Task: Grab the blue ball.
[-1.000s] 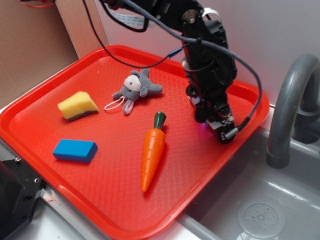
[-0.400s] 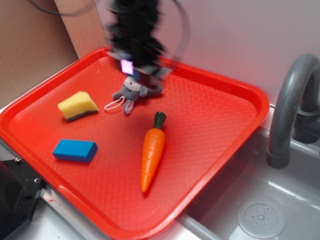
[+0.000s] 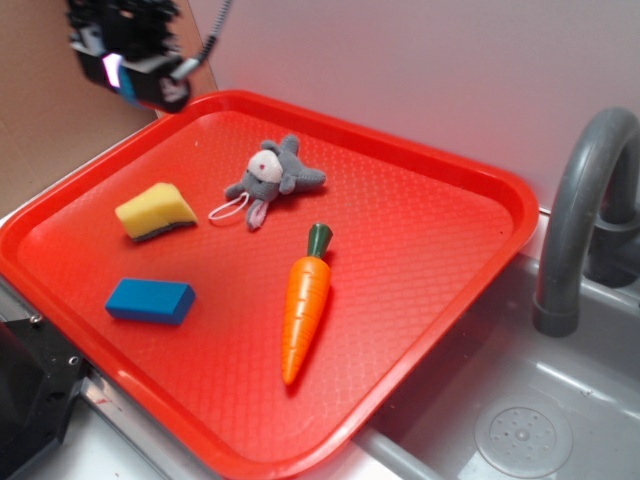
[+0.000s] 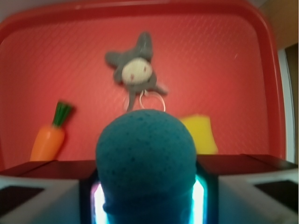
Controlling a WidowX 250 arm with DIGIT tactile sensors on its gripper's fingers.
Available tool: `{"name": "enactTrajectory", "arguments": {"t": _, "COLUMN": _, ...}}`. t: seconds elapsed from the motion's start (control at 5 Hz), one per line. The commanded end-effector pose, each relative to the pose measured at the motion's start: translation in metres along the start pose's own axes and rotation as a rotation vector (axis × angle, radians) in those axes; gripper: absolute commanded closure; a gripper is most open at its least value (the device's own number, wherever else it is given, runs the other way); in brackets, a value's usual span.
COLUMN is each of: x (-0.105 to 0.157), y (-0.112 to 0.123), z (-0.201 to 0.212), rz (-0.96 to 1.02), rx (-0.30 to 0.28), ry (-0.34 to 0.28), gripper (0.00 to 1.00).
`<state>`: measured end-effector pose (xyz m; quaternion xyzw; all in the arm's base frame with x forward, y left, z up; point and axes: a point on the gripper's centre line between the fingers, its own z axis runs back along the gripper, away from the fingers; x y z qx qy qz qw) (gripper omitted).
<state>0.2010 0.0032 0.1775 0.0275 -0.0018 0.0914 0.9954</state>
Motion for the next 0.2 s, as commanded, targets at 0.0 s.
{"name": "enactTrajectory", "arguments": {"t": 0.0, "x": -0.0059, "y": -0.0334, "z": 0.0537, "rz": -0.15, "rx": -0.056, "ry": -0.126, "gripper": 1.0}}
